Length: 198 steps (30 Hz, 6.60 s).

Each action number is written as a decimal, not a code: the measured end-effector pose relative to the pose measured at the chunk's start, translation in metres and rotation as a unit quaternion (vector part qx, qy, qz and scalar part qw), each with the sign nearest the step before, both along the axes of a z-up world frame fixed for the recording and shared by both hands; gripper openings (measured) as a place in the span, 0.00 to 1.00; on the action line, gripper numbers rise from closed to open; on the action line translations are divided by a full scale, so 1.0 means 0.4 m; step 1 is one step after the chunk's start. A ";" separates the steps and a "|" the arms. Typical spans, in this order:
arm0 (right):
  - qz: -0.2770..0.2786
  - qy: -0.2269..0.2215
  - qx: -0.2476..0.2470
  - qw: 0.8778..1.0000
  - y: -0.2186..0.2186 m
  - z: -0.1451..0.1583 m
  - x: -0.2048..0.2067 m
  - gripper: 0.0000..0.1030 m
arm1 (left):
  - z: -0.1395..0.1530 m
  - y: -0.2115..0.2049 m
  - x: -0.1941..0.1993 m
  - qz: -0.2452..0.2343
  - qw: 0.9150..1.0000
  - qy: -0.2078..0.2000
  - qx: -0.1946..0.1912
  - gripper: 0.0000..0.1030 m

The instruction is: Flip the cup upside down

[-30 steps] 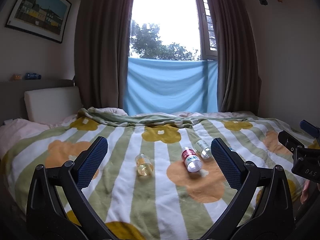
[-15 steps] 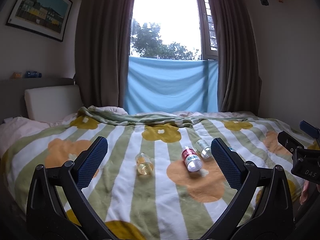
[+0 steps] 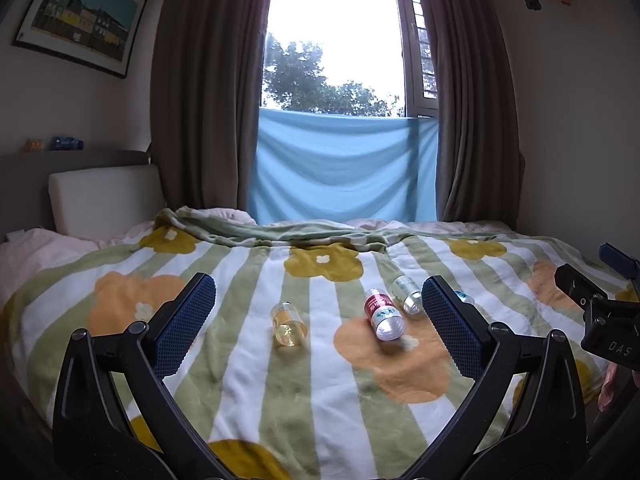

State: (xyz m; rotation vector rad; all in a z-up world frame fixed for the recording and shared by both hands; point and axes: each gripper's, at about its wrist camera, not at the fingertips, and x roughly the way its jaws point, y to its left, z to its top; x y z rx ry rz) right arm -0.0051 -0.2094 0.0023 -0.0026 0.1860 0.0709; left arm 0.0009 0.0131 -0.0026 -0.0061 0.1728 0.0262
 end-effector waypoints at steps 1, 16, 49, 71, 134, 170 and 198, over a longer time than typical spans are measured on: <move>0.000 0.000 0.000 1.000 0.000 0.000 0.000 1.00 | -0.001 -0.001 0.000 0.000 1.000 0.000 0.000 1.00; 0.001 0.050 -0.020 0.999 -0.002 -0.037 0.072 1.00 | -0.039 0.026 0.043 0.010 1.000 0.019 0.000 1.00; 0.081 0.492 -0.127 0.857 -0.123 -0.454 0.975 0.68 | -0.237 0.098 0.270 0.004 0.986 0.163 -0.032 1.00; 0.179 0.416 -0.043 0.891 0.041 -0.180 0.601 0.54 | -0.199 0.142 0.181 -0.005 0.986 0.163 -0.035 1.00; 0.149 0.120 -0.027 0.981 -0.087 -0.205 0.108 1.00 | -0.332 -0.235 0.520 -0.110 0.830 0.539 -0.093 1.00; 0.198 0.158 0.025 0.967 -0.160 -0.359 0.064 1.00 | -0.423 -0.320 0.551 -0.069 0.874 0.462 -0.133 0.56; 0.203 0.206 0.058 0.956 -0.157 -0.437 0.068 1.00 | -0.504 -0.349 0.497 -0.075 0.916 0.393 -0.011 0.58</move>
